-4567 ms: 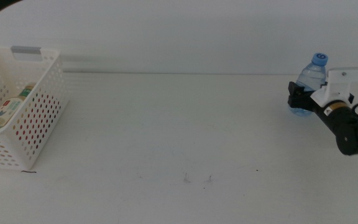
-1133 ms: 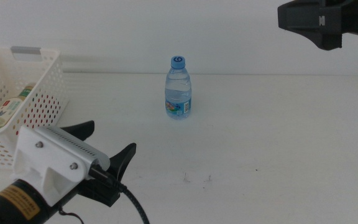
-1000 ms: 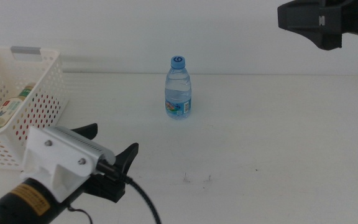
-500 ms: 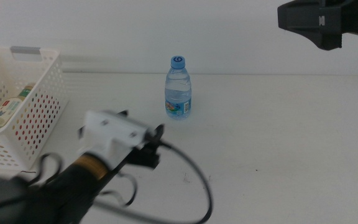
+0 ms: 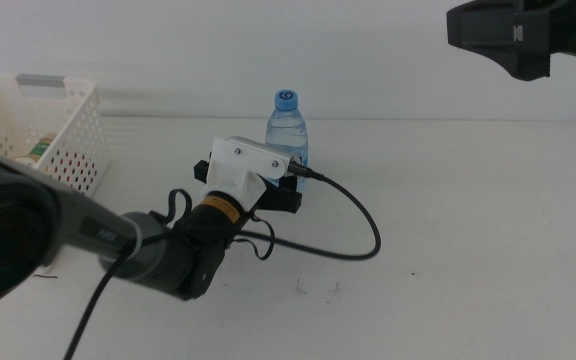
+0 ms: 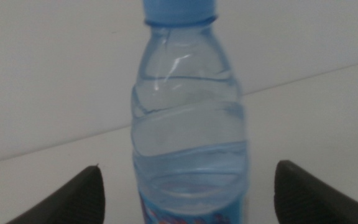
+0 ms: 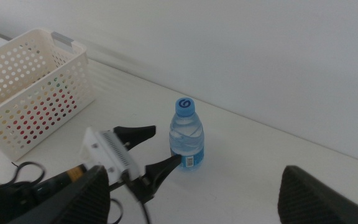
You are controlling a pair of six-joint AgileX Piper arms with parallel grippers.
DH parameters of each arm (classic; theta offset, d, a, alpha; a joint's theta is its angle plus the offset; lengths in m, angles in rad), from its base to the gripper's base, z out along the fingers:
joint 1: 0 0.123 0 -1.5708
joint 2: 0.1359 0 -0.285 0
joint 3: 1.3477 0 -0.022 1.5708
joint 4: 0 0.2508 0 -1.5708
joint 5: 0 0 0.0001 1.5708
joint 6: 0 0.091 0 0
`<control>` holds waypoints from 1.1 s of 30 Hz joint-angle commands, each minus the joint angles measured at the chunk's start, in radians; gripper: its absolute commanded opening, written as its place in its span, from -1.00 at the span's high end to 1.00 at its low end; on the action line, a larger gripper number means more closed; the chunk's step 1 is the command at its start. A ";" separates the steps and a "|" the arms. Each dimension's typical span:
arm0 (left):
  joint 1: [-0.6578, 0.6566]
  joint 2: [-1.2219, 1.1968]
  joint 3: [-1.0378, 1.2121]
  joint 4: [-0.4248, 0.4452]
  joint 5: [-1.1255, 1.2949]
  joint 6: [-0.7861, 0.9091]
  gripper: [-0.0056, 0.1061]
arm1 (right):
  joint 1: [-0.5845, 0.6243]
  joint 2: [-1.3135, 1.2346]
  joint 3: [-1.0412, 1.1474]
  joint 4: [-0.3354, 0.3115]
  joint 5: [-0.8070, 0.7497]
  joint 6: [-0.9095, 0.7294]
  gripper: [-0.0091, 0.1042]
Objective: Use arms to grab the bottles and put them into the dustbin to the left of the table.
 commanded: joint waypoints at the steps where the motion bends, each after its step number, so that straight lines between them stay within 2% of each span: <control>1: 0.014 0.036 -0.051 0.011 0.017 -0.016 -0.78 | 0.003 -0.004 -0.004 -0.006 -0.007 -0.007 -0.72; 9: 0.025 0.126 -0.197 0.039 0.099 -0.020 -0.78 | 0.003 -0.004 -0.004 -0.006 -0.007 -0.007 -0.72; 14: 0.027 0.181 -0.267 0.001 0.105 -0.020 -0.78 | 0.003 -0.004 -0.004 -0.006 -0.007 -0.007 -0.72; 22: 0.029 0.245 -0.372 -0.011 0.120 -0.015 -0.78 | 0.003 -0.004 -0.004 -0.006 -0.007 -0.007 -0.72; 25: 0.033 0.260 -0.395 -0.015 0.125 -0.015 -0.71 | 0.003 -0.004 -0.004 -0.006 -0.007 -0.007 -0.72; 26: 0.033 0.261 -0.395 -0.015 0.125 -0.015 -0.64 | 0.003 -0.004 -0.004 -0.006 -0.007 -0.007 -0.72; 28: 0.033 0.257 -0.395 -0.015 0.125 -0.011 -0.36 | 0.003 -0.004 -0.004 -0.006 -0.007 -0.007 -0.72; 33: 0.033 0.135 -0.314 -0.005 0.156 0.011 0.70 | 0.003 -0.004 -0.004 -0.006 -0.007 -0.007 -0.72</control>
